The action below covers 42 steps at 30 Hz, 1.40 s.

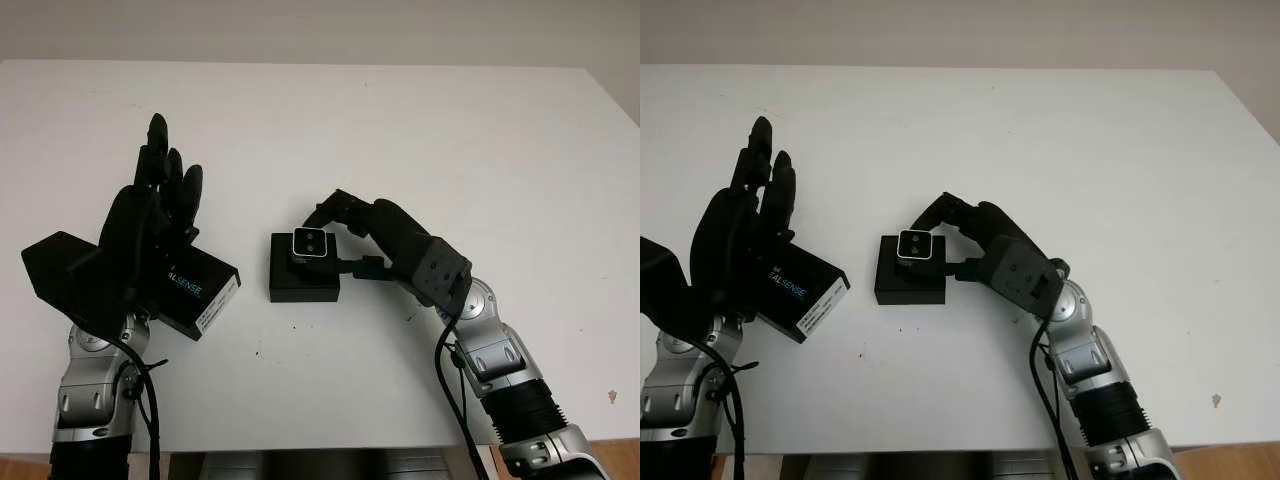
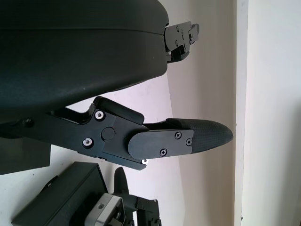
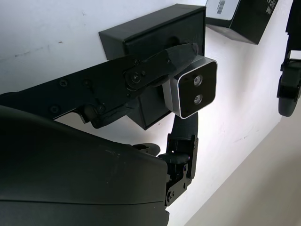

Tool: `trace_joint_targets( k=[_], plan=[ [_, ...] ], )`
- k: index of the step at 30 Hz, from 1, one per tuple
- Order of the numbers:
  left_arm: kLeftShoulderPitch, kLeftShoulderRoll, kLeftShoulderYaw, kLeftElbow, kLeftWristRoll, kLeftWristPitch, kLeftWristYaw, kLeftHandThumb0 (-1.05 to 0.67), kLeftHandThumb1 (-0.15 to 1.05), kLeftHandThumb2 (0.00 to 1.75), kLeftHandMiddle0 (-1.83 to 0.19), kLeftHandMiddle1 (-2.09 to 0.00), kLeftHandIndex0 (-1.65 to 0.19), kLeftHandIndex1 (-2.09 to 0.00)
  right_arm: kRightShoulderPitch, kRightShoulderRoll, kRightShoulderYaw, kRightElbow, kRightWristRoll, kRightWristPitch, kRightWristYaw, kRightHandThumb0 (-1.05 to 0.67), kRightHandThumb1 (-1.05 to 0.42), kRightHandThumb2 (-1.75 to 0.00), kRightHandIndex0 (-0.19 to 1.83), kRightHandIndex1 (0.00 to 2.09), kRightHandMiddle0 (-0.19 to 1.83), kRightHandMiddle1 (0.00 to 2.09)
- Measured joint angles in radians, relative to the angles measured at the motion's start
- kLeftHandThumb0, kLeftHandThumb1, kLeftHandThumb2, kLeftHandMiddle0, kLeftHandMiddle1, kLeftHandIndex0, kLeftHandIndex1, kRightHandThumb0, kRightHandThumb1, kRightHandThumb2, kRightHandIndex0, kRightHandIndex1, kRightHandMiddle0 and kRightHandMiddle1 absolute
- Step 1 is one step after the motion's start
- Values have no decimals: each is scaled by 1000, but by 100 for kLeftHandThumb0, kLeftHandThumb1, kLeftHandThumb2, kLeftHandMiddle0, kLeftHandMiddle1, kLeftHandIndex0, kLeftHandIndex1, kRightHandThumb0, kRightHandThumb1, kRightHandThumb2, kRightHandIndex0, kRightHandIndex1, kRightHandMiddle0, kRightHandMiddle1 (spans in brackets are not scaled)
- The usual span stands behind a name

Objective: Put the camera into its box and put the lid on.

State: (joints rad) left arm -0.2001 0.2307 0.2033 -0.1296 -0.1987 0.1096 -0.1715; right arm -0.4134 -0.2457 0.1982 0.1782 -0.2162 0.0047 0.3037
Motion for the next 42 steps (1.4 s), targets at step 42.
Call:
trace_joint_targets(
  k=[42],
  plan=[
    [1,1,-1,-11,0,7,1,-77,105,45,19,0,19,0,2,-3,22,30,-29,-30,-8,-45,-98,-6,31,5,36,165]
  ],
)
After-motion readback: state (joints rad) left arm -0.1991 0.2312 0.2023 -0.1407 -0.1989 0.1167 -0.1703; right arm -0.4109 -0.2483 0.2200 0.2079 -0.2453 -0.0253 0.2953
